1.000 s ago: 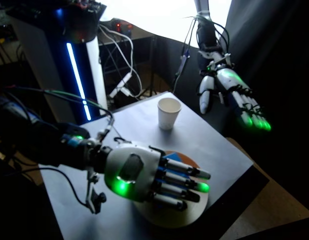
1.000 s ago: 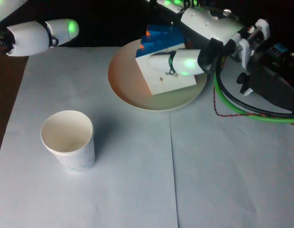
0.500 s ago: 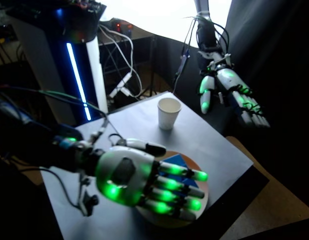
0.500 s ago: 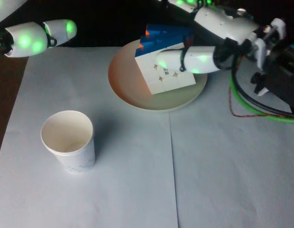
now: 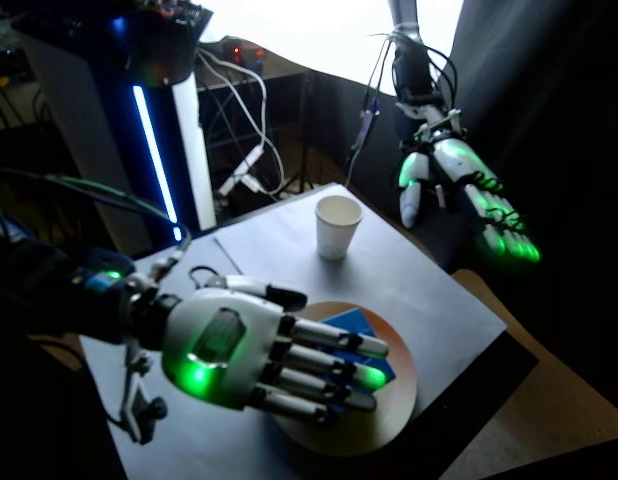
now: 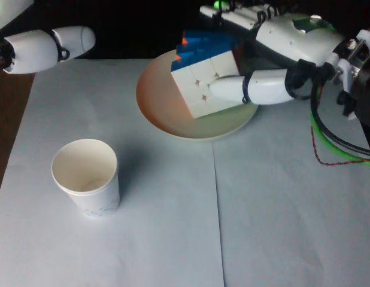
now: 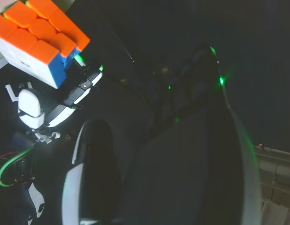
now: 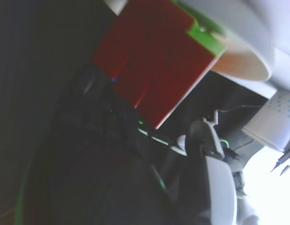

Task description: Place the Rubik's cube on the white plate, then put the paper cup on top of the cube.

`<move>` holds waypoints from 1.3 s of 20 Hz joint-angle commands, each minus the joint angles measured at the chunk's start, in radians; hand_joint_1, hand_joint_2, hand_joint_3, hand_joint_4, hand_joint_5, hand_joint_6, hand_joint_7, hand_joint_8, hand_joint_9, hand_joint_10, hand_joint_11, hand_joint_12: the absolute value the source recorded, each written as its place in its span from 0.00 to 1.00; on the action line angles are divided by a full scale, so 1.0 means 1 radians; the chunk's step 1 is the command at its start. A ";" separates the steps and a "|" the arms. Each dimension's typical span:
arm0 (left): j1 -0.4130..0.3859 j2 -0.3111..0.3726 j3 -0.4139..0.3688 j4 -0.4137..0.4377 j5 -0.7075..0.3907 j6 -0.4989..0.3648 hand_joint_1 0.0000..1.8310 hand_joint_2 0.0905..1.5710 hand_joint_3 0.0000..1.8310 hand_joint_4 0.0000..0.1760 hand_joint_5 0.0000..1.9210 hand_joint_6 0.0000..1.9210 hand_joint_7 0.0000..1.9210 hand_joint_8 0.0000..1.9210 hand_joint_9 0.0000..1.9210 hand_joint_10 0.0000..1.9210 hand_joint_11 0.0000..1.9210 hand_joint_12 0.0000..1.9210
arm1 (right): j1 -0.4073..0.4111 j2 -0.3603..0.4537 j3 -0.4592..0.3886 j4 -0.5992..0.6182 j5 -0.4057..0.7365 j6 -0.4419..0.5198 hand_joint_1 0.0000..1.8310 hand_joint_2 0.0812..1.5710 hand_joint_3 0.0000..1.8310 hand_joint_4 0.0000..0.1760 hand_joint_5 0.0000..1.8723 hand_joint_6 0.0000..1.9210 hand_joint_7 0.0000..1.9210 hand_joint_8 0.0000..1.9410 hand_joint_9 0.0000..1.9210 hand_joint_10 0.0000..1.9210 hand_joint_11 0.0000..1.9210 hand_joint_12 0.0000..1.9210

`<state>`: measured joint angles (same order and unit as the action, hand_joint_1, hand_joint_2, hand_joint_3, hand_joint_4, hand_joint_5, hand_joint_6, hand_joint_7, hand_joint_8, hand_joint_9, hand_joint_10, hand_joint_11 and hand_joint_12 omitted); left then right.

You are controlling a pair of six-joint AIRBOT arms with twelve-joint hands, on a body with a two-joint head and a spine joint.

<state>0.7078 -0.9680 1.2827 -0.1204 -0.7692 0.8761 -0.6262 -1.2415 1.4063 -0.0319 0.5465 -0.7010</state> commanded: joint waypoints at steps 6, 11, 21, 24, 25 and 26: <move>0.003 0.013 -0.005 -0.017 -0.134 0.000 0.07 0.81 0.00 0.55 0.00 0.00 0.00 0.00 0.00 0.00 0.00 0.00 | 0.007 0.046 -0.049 -0.222 -0.106 0.006 0.11 0.76 0.00 0.00 0.00 0.00 0.00 0.00 0.00 0.00 0.00 0.00; 0.011 0.017 -0.007 -0.031 -0.143 0.000 0.07 0.82 0.00 0.38 0.00 0.00 0.00 0.00 0.00 0.00 0.00 0.00 | 0.007 0.082 -0.094 -0.279 -0.131 0.006 0.09 0.76 0.00 0.00 0.00 0.00 0.00 0.00 0.00 0.00 0.00 0.00; 0.026 0.026 -0.014 -0.040 -0.153 0.000 0.08 0.81 0.00 0.62 0.00 0.00 0.00 0.00 0.00 0.00 0.00 0.00 | 0.045 0.139 -0.151 -0.270 0.016 0.006 0.19 0.77 0.00 0.41 0.00 0.00 0.00 0.00 0.00 0.00 0.00 0.00; 0.036 0.035 -0.025 -0.040 -0.161 0.000 0.11 0.81 0.00 0.67 0.00 0.00 0.00 0.00 0.00 0.00 0.00 0.00 | 0.051 0.209 -0.214 -0.260 0.100 0.006 0.26 0.79 0.00 0.56 0.00 0.00 0.00 0.00 0.00 0.00 0.00 0.00; 0.044 0.045 -0.036 -0.040 -0.171 0.000 0.12 0.81 0.00 0.53 0.00 0.00 0.00 0.00 0.00 0.00 0.00 0.00 | 0.051 0.240 -0.241 -0.254 0.135 0.006 0.25 0.78 0.00 0.46 0.00 0.00 0.00 0.00 0.00 0.00 0.00 0.00; 0.050 0.052 -0.042 -0.040 -0.178 0.000 0.11 0.79 0.00 0.53 0.00 0.00 0.00 0.00 0.00 0.00 0.00 0.00 | 0.051 0.267 -0.259 -0.245 0.160 0.006 0.22 0.78 0.00 0.38 0.00 0.00 0.00 0.00 0.00 0.00 0.03 0.01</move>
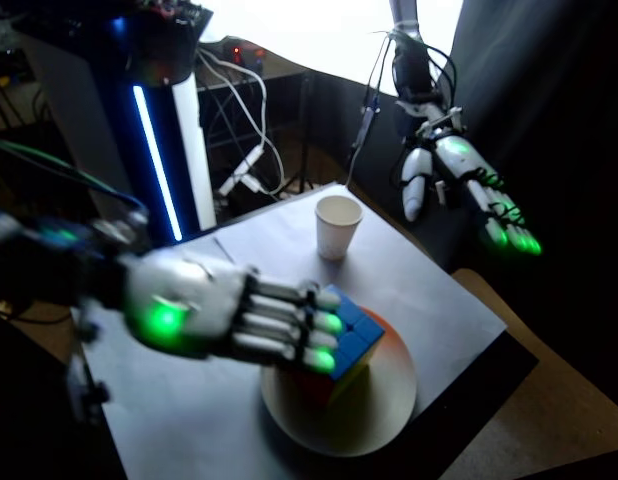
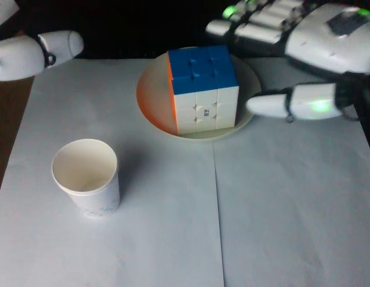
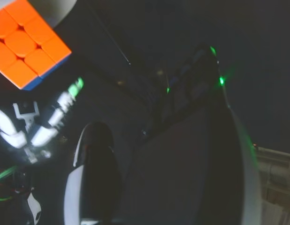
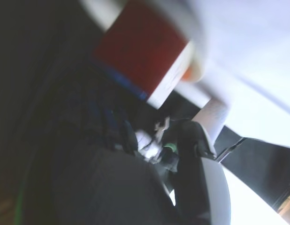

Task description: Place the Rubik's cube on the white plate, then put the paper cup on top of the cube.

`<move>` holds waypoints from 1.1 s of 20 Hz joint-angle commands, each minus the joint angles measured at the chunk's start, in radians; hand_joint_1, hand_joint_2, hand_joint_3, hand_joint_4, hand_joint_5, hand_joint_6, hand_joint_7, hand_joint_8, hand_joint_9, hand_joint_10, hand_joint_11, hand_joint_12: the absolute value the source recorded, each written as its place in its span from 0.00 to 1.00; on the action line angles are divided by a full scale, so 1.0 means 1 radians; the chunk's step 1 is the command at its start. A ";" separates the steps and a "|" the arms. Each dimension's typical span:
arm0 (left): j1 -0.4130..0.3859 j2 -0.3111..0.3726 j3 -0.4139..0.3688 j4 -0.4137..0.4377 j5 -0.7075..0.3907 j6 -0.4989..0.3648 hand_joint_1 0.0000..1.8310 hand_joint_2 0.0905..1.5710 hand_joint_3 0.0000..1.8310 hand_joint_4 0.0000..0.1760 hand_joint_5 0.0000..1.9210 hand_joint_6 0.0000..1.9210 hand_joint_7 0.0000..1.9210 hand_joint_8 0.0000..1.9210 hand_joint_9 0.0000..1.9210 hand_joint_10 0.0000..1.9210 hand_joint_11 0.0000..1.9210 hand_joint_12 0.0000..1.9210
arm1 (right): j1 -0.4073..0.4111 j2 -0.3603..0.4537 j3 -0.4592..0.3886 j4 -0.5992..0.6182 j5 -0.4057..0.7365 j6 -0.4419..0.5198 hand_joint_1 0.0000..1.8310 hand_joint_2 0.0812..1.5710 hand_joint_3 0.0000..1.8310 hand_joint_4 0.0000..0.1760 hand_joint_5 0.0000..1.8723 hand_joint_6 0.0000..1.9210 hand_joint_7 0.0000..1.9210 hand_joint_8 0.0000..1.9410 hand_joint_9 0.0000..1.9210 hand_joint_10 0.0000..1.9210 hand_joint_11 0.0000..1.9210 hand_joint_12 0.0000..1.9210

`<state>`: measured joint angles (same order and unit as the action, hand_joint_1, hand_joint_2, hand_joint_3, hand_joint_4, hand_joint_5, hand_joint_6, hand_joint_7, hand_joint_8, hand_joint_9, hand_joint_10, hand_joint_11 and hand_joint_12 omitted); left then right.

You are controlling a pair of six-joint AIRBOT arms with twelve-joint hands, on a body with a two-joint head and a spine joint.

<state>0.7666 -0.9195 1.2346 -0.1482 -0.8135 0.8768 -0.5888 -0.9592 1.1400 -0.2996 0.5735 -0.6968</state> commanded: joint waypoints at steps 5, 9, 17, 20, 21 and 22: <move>0.031 0.058 -0.051 0.001 -0.195 0.000 0.20 0.77 0.00 0.67 0.00 0.00 0.00 0.00 0.00 0.00 0.00 0.00 | -0.050 0.170 -0.163 0.182 0.278 -0.240 0.22 0.78 0.00 0.15 0.03 0.02 0.05 0.00 0.05 0.13 0.00 0.54; 0.087 0.123 -0.125 0.037 -0.244 -0.002 0.24 0.72 0.00 0.55 0.00 0.00 0.00 0.00 0.00 0.00 0.01 0.00 | -0.148 0.233 -0.201 0.264 0.355 -0.240 0.39 0.84 0.00 0.00 0.00 0.60 0.06 0.55 0.07 0.68 0.02 0.93; 0.160 0.204 -0.215 0.192 -0.294 -0.130 0.35 0.60 0.00 0.65 0.01 0.00 0.00 0.00 0.00 0.00 0.00 0.42 | -0.270 0.230 -0.202 0.396 0.391 -0.240 0.46 0.94 0.00 0.00 0.20 0.98 0.06 0.80 0.07 0.88 0.05 1.00; 0.177 0.218 -0.235 0.262 -0.298 -0.206 0.33 0.59 0.00 0.96 0.00 0.00 0.00 0.00 0.01 0.00 0.00 0.50 | -0.281 0.224 -0.202 0.404 0.391 -0.240 0.45 0.94 0.00 0.00 0.20 0.97 0.05 0.82 0.06 0.92 0.06 1.00; 0.179 0.222 -0.243 0.285 -0.297 -0.220 0.31 0.60 0.00 0.87 0.00 0.00 0.00 0.00 0.01 0.00 0.00 0.52 | -0.284 0.223 -0.202 0.407 0.391 -0.240 0.45 0.94 0.00 0.00 0.20 0.97 0.04 0.82 0.05 0.92 0.04 1.00; 0.179 0.226 -0.251 0.307 -0.292 -0.234 0.32 0.60 0.00 0.80 0.00 0.00 0.00 0.00 0.02 0.01 0.00 0.52 | -0.285 0.223 -0.202 0.409 0.391 -0.240 0.46 0.93 0.00 0.00 0.20 0.97 0.04 0.82 0.05 0.91 0.05 1.00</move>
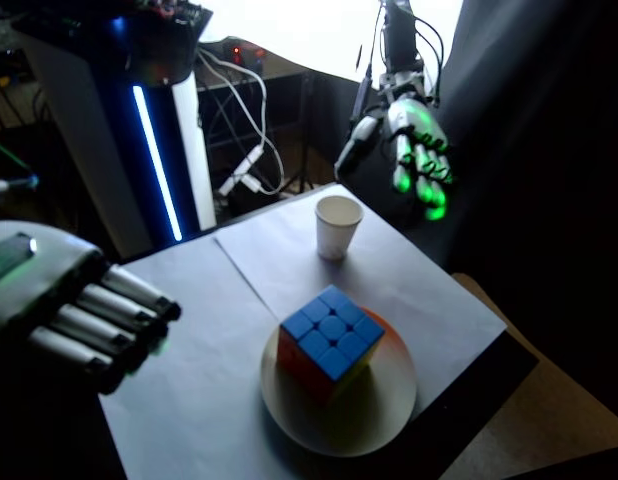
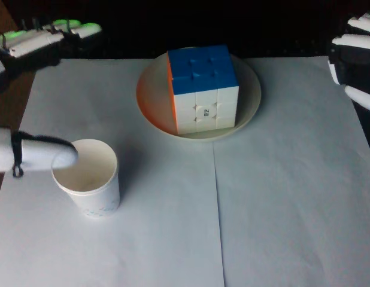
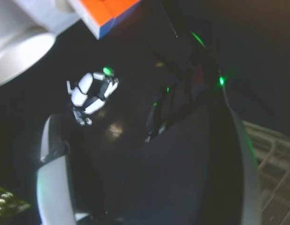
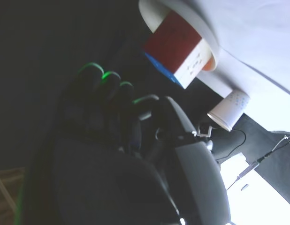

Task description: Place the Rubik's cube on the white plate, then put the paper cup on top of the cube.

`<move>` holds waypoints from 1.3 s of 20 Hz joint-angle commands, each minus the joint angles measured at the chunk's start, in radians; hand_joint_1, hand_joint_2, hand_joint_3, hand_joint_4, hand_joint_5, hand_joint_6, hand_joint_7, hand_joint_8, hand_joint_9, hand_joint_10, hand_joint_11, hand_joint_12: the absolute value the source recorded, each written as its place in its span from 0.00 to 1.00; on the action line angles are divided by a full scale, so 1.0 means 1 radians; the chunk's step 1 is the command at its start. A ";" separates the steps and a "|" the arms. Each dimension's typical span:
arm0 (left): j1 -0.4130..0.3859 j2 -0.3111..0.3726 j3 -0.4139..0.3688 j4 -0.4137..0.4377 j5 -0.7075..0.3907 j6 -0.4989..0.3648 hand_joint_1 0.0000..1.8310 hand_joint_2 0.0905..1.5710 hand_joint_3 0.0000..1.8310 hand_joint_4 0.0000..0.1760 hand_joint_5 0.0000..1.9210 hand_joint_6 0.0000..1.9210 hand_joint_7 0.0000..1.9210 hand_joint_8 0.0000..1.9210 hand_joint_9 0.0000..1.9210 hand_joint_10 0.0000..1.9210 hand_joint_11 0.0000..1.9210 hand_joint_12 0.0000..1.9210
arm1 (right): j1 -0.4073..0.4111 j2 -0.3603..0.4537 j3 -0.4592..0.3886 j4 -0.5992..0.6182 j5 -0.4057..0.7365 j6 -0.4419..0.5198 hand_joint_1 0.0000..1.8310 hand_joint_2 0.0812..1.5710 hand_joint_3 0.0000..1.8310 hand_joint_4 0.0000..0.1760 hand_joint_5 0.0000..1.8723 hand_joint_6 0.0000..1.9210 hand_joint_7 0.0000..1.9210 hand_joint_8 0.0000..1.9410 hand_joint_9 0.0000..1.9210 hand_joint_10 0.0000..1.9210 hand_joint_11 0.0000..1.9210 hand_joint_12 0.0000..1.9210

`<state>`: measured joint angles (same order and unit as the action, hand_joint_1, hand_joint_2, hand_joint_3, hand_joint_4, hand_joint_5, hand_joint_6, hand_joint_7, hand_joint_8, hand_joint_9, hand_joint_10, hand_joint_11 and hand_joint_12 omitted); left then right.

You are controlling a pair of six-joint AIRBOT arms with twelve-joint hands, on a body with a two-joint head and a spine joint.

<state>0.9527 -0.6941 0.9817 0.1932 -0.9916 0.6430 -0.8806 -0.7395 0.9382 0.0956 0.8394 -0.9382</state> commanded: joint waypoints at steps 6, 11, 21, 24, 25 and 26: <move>-0.005 0.003 -0.030 0.092 -0.074 -0.107 0.38 0.63 0.00 0.68 0.00 0.00 0.00 0.00 0.00 0.00 0.00 0.00 | 0.001 -0.001 0.003 0.023 0.125 0.001 0.50 0.84 0.00 0.00 0.00 0.72 0.03 0.72 0.04 0.86 0.03 1.00; 0.011 -0.030 -0.022 0.115 -0.016 -0.129 0.40 0.63 0.00 0.84 0.00 0.00 0.00 0.00 0.00 0.00 0.00 0.00 | 0.001 -0.003 0.005 0.027 0.124 0.001 0.48 0.83 0.00 0.00 0.00 0.71 0.02 0.70 0.03 0.86 0.02 1.00; 0.015 -0.112 0.019 0.131 0.085 -0.127 0.53 0.73 0.00 0.86 0.06 0.00 0.01 0.00 0.00 0.00 0.00 0.00 | 0.001 -0.004 0.005 0.027 0.124 0.001 0.49 0.84 0.00 0.00 0.00 0.69 0.04 0.66 0.04 0.83 0.02 1.00; 0.015 -0.114 0.019 0.131 0.083 -0.125 0.60 0.76 0.00 0.79 0.20 0.03 0.13 0.03 0.00 0.42 0.00 0.74 | 0.001 -0.004 0.005 0.027 0.124 0.001 0.50 0.83 0.00 0.00 0.00 0.70 0.03 0.68 0.03 0.85 0.02 1.00; 0.015 -0.114 0.019 0.131 0.082 -0.125 0.59 0.78 0.00 0.44 0.17 0.12 0.05 0.23 0.00 0.43 0.00 0.64 | 0.001 -0.004 0.005 0.027 0.124 0.001 0.48 0.83 0.00 0.00 0.00 0.70 0.03 0.68 0.03 0.84 0.02 1.00; 0.015 -0.114 0.019 0.130 0.079 -0.123 0.60 0.78 0.00 0.35 0.13 0.23 0.00 0.38 0.00 0.44 0.00 0.62 | 0.000 -0.005 0.005 0.027 0.124 0.001 0.49 0.84 0.00 0.00 0.00 0.69 0.02 0.68 0.02 0.83 0.00 1.00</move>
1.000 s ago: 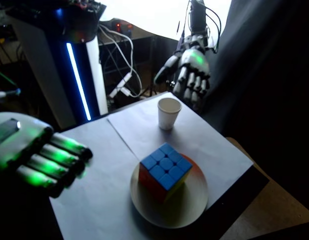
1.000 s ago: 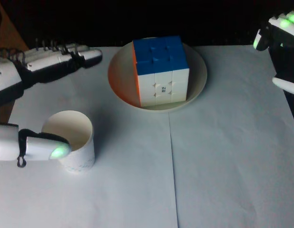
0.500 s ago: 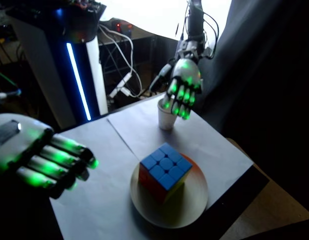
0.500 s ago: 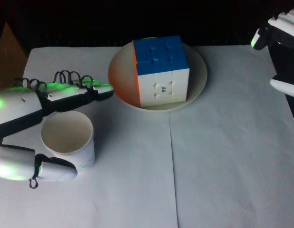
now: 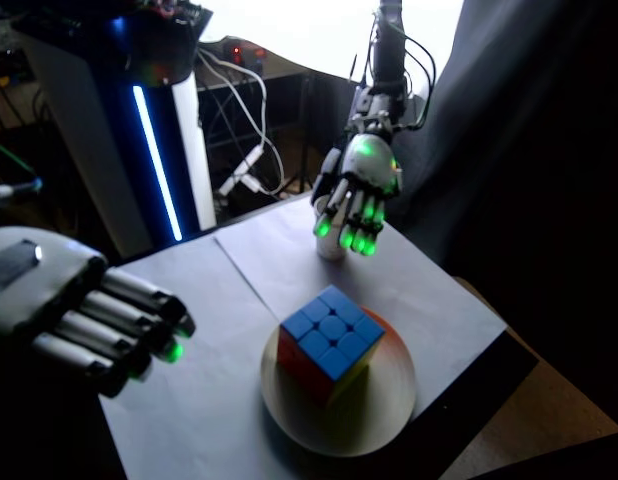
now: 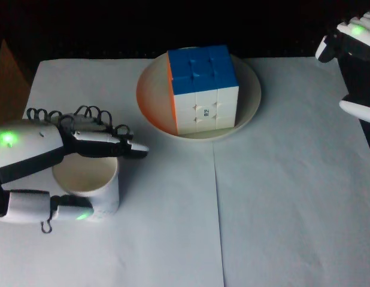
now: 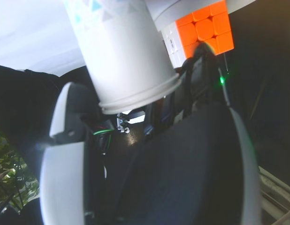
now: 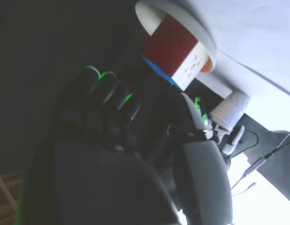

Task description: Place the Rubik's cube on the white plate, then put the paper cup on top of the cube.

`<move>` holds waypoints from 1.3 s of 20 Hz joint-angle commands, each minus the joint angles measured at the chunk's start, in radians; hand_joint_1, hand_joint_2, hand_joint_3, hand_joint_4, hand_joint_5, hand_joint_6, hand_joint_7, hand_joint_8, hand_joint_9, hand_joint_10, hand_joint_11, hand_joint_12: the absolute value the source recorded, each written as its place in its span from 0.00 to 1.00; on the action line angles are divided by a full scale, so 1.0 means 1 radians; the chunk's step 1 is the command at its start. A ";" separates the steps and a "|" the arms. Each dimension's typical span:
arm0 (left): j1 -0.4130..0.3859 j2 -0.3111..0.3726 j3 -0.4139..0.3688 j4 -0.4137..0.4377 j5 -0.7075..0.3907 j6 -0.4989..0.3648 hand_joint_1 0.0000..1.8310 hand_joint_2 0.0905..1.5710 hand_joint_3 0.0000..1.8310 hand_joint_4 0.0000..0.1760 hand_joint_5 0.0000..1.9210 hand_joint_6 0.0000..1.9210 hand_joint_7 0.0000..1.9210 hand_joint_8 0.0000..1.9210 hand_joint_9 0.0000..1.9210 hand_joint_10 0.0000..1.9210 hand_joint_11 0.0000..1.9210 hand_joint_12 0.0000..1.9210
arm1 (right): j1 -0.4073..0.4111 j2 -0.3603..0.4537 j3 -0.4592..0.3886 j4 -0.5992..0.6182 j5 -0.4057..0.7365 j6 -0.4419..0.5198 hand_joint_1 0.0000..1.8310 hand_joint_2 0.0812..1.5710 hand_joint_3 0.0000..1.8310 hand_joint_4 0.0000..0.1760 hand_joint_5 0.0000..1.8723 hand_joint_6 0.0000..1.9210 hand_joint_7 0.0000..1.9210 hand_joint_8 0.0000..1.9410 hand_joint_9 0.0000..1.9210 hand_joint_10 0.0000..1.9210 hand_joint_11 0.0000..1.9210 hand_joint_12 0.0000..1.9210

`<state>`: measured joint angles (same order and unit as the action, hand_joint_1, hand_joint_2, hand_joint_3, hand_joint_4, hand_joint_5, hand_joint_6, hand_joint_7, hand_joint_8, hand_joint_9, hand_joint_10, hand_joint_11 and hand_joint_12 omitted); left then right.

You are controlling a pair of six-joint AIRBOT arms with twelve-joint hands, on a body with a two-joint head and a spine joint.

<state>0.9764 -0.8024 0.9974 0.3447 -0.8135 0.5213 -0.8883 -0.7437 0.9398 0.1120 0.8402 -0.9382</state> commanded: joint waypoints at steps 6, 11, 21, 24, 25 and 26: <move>-0.009 -0.007 0.002 -0.023 -0.104 0.007 0.64 0.76 0.00 0.28 0.08 0.58 0.00 0.52 0.00 0.56 0.00 0.77 | 0.006 -0.003 0.003 0.011 0.123 0.001 0.48 0.84 0.00 0.00 0.00 0.69 0.05 0.70 0.06 0.85 0.02 1.00; -0.009 0.007 -0.005 -0.049 -0.159 0.027 0.68 0.75 0.00 0.25 0.05 0.66 0.00 0.62 0.00 0.71 0.00 0.89 | 0.003 -0.004 0.004 0.014 0.123 0.001 0.48 0.85 0.00 0.00 0.00 0.69 0.04 0.72 0.04 0.85 0.00 1.00; -0.139 0.060 0.010 -0.115 -0.237 0.131 0.70 0.72 0.00 0.29 0.04 0.74 0.00 0.65 0.00 0.80 0.00 0.97 | 0.003 -0.016 0.012 0.016 0.124 0.001 0.47 0.83 0.00 0.00 0.00 0.74 0.03 0.71 0.03 0.86 0.02 1.00; -0.196 0.032 0.048 -0.114 -0.200 0.124 0.70 0.70 0.00 0.36 0.05 0.73 0.00 0.79 0.11 0.98 0.25 1.00 | 0.003 -0.024 0.016 0.016 0.124 0.001 0.45 0.82 0.00 0.00 0.02 0.75 0.06 0.69 0.04 0.84 0.00 1.00; -0.211 0.021 0.062 -0.114 -0.194 0.119 0.69 0.70 0.00 0.31 0.06 0.74 0.00 0.82 0.11 1.00 0.25 1.00 | 0.003 -0.027 0.017 0.016 0.124 0.001 0.44 0.82 0.00 0.00 0.02 0.75 0.05 0.69 0.03 0.84 0.00 1.00; -0.240 0.002 0.082 -0.112 -0.180 0.113 0.68 0.70 0.00 0.42 0.05 0.80 0.00 0.81 0.05 0.93 0.13 1.00 | 0.003 -0.030 0.019 0.016 0.124 0.001 0.44 0.83 0.00 0.00 0.01 0.73 0.05 0.68 0.03 0.83 0.00 1.00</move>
<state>0.7406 -0.8055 1.0851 0.2749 -0.8783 0.6350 -0.8909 -0.7750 0.9531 0.1204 0.8402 -0.9386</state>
